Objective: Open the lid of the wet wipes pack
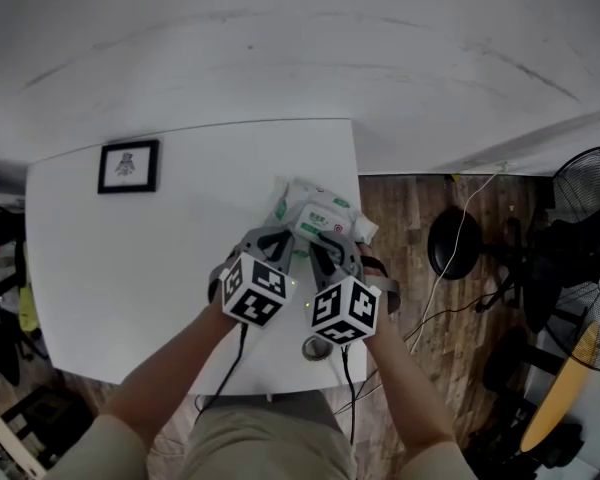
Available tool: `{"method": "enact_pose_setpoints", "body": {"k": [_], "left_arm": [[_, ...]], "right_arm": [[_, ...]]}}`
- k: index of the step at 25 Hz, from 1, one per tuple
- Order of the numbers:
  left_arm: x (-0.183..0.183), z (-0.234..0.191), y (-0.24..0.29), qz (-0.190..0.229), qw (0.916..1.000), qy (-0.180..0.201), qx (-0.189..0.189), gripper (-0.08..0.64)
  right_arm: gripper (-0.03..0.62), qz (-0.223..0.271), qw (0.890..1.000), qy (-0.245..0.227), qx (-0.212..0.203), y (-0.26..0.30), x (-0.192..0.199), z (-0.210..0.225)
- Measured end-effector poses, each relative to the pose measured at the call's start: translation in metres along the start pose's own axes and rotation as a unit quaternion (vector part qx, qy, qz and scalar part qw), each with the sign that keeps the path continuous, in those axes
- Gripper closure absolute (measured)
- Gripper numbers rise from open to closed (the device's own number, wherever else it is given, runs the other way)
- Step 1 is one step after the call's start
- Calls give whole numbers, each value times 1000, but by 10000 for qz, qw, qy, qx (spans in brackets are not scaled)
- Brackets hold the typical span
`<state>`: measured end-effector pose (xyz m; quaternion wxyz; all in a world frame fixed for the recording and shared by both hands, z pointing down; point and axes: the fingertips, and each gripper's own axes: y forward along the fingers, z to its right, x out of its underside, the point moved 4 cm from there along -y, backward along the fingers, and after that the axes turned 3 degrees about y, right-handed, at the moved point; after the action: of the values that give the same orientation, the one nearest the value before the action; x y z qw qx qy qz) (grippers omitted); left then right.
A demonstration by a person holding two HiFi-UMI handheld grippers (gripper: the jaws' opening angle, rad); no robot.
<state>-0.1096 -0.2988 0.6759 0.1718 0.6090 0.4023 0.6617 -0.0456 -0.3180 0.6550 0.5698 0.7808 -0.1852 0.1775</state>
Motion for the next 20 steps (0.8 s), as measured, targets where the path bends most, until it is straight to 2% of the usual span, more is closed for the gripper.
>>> {"method": "enact_pose_setpoints", "body": {"k": [2, 5, 9, 13, 16, 20], "left_arm": [[1, 0, 1, -15, 10000, 1, 11, 537], [2, -1, 1, 30, 9999, -117, 61, 537], [2, -1, 0, 87, 9995, -255, 155, 537], [4, -2, 0, 117, 9993, -312, 161, 537], [3, -3, 0, 180, 9991, -351, 184, 537], [4, -2, 0, 190, 9989, -360, 214, 537]], "right_arm": [[509, 101, 9997, 211, -40, -5, -4, 3], [532, 424, 9978, 480, 154, -19, -11, 17], [545, 860, 9873, 1297, 321, -30, -12, 58], [541, 1059, 9759, 1872, 369, -20, -8, 84], [535, 1129, 9697, 2112, 489, -6, -3, 98], [522, 965, 9686, 2222, 563, 13, 5, 104]]}}
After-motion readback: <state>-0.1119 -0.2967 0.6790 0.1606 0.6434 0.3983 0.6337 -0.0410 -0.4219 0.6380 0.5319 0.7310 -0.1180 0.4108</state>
